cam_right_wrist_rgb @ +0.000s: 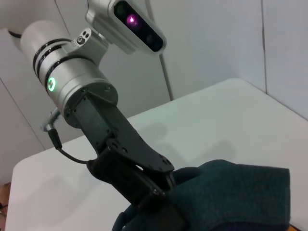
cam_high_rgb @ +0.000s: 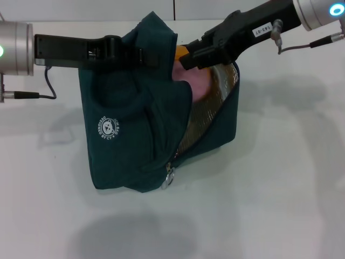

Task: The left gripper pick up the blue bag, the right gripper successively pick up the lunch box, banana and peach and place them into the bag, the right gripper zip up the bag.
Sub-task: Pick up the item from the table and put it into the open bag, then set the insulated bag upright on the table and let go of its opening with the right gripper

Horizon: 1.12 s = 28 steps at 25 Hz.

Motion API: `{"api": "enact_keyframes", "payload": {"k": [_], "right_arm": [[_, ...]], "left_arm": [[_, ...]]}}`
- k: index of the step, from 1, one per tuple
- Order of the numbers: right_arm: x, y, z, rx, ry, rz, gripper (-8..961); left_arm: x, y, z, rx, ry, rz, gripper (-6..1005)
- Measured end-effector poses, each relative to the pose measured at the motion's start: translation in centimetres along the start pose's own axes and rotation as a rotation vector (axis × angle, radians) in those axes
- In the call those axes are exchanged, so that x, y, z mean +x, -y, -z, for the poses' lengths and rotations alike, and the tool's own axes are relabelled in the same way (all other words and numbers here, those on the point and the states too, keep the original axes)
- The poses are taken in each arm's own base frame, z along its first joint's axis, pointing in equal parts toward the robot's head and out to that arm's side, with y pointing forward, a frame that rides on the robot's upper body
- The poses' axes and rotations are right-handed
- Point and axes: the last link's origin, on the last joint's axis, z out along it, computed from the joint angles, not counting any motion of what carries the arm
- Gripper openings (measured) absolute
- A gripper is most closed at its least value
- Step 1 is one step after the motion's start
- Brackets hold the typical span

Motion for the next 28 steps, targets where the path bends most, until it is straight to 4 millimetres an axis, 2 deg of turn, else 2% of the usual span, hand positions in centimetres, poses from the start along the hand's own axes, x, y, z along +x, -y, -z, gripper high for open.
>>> {"api": "enact_keyframes", "payload": {"k": [5,9,13,17,21,25,28], "right_arm": [[0.3,0.2,0.5,0.009,0.018,-0.010,385],[1.3,0.6,2.0,0.045,0.067,-0.052,541],[3.8,1.7,4.6,0.107,0.131,-0.178,644],[7.5,2.7,6.5,0.148,0.184,-0.372,730],[11.2,3.2,5.4,0.097,0.206,-0.593,749],[13.6,3.4,3.7,0.049,0.212,-0.731,744],[14.6,3.6,2.9,0.055,0.217,-0.773,741]], "left_arm": [[0.0,0.0,0.0,0.000,0.000,0.000,82],[0.0,0.0,0.0,0.000,0.000,0.001,82],[-0.1,0.1,0.1,0.001,-0.001,0.002,82],[-0.1,0.0,0.0,-0.001,0.001,0.003,83],[-0.1,0.0,0.0,-0.001,0.001,0.004,83],[-0.1,0.0,0.0,-0.001,0.002,0.003,83],[-0.1,0.0,0.0,-0.002,0.002,0.002,83]]}}
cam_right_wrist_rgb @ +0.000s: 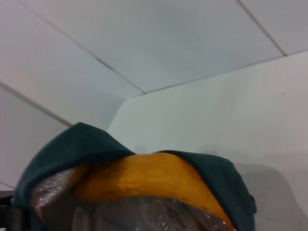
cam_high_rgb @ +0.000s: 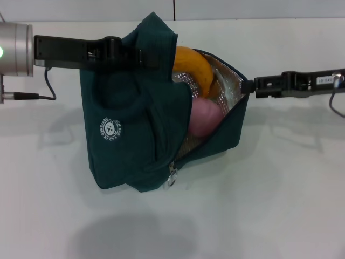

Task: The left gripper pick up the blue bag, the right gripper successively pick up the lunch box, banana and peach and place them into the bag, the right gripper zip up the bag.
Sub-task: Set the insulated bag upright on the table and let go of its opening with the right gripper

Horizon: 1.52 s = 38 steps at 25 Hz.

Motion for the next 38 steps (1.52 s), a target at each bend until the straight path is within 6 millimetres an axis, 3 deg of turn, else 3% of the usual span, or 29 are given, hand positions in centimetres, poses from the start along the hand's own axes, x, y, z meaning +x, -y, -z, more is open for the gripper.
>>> {"api": "enact_keyframes", "payload": {"k": [7,20,25,36,38], "right_arm": [[0.8,1.0,-0.9,0.023,0.019,-0.027,733],[0.3,1.1,-2.1,0.017,0.060,0.058,677],[0.5,1.2,-2.3,0.017,0.054,0.068,423],[0.4,1.0,-2.4,0.003,0.060,0.079,8],[0.5,1.0,-2.3,0.003,0.062,0.082,8]], "left_arm": [[0.0,0.0,0.0,0.000,0.000,-0.004,84],[0.1,-0.1,-0.2,-0.003,0.003,-0.008,85],[0.1,-0.1,-0.2,-0.003,0.004,-0.009,85],[0.1,-0.1,-0.2,-0.003,0.007,-0.010,86],[0.1,-0.1,-0.2,-0.003,0.007,-0.010,87]]}}
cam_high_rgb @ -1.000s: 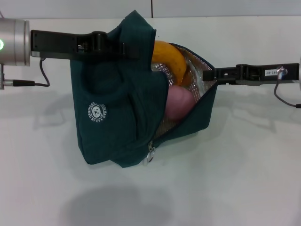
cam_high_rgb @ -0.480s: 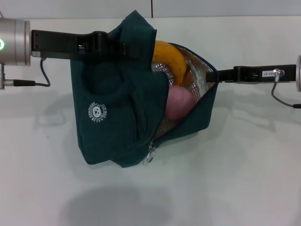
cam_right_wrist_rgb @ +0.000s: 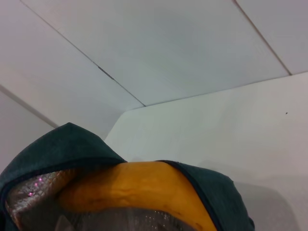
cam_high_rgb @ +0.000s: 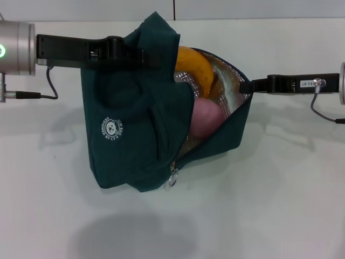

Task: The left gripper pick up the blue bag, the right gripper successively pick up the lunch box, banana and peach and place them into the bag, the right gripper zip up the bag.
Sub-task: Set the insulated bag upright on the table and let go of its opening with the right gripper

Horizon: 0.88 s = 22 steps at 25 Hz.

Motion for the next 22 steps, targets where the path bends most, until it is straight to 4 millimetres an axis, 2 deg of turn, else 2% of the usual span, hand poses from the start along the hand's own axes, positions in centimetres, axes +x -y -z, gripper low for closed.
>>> {"api": "enact_keyframes", "payload": {"k": [6,9,15,22], "right_arm": [[-0.1,-0.4,0.4,-0.034,0.014,0.052,7],[-0.2,-0.9,1.3,-0.074,0.049,0.086,6],[-0.5,-2.1,5.0,-0.130,0.153,0.162,24],[-0.1,-3.6,11.1,-0.219,0.305,0.217,45]], "left_arm": [[-0.1,0.0,0.0,-0.001,0.000,0.001,87],[-0.1,-0.1,0.1,-0.015,-0.005,0.002,87],[0.0,-0.7,-0.1,-0.054,-0.012,-0.001,88],[-0.1,-1.2,-2.0,-0.121,0.007,0.021,88]]}}
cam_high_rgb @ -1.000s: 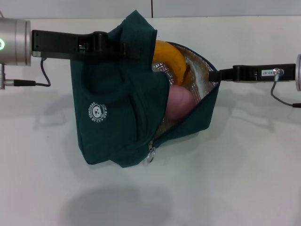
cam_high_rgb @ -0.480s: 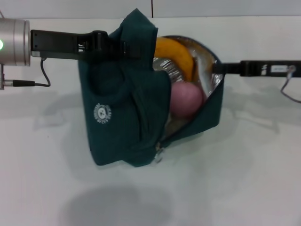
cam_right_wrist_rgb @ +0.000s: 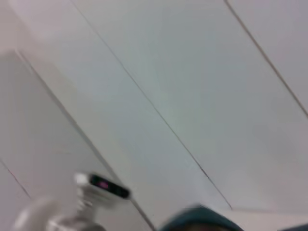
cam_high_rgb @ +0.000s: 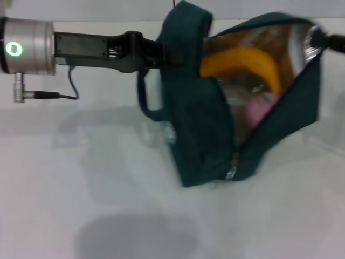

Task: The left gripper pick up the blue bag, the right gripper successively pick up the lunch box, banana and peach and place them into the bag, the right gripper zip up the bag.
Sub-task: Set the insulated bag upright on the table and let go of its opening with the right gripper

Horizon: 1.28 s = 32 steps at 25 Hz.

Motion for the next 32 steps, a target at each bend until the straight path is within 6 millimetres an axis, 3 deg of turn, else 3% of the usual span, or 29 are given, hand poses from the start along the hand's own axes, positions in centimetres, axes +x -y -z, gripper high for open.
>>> {"api": "enact_keyframes", "payload": {"k": [5,8,17,32], "right_arm": [[-0.9,-1.3,3.0,-0.038,0.075,0.036,60],[-0.8,-1.4,3.4,-0.043,0.080,0.031,69],[1.8,0.6,1.4,-0.026,0.019,-0.049,96],[2.6,1.1,0.6,-0.030,0.024,-0.058,141]], "left_arm": [[-0.4,0.6,-2.2,-0.024,0.010,0.013,89],[-0.7,1.0,-3.7,-0.015,0.024,0.013,89],[-1.5,1.8,-5.1,0.003,0.026,0.017,90],[-2.1,2.9,-5.4,0.024,-0.009,0.042,91]]}}
